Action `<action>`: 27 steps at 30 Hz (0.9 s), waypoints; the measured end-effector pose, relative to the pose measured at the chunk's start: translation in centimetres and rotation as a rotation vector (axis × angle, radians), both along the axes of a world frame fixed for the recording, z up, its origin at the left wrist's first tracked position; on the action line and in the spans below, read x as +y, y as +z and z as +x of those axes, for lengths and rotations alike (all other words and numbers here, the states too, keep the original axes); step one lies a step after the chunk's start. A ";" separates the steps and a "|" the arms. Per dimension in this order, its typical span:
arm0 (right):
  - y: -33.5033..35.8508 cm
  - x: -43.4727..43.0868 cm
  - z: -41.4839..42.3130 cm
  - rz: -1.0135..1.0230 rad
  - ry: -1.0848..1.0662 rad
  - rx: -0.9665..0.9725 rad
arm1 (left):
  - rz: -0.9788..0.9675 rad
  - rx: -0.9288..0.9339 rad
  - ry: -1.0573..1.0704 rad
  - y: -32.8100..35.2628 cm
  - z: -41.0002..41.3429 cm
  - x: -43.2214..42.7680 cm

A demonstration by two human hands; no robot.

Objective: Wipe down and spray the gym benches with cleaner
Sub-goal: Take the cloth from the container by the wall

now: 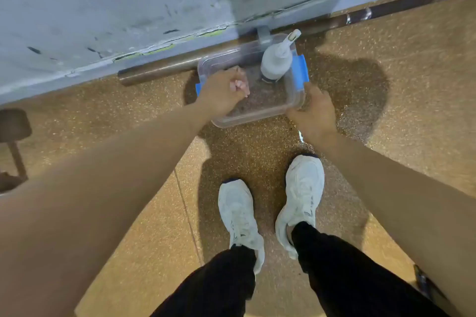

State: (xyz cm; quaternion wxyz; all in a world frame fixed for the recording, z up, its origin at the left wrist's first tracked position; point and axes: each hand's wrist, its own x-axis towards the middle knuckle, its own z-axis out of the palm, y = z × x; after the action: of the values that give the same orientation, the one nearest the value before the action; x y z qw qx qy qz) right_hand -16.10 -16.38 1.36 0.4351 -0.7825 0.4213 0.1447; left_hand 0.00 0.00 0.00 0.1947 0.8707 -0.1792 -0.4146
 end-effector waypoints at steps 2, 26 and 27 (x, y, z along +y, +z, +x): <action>-2.8 -0.4 0.6 -0.009 -0.009 0.010 | 0.032 -0.089 -0.095 -3.8 1.2 -1.4; 7.4 1.9 -4.6 0.439 -0.190 -0.175 | -0.104 0.225 0.171 10.7 -6.6 0.0; 9.9 2.0 -5.2 0.444 -0.174 -0.233 | -0.112 0.247 0.183 13.5 -7.4 -0.3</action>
State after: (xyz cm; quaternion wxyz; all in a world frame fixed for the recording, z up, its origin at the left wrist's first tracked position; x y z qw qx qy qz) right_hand -21.26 -14.40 11.30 0.6526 -0.6400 0.3920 0.1046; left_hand -7.41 -0.30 13.51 0.3005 0.8134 -0.0967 -0.4885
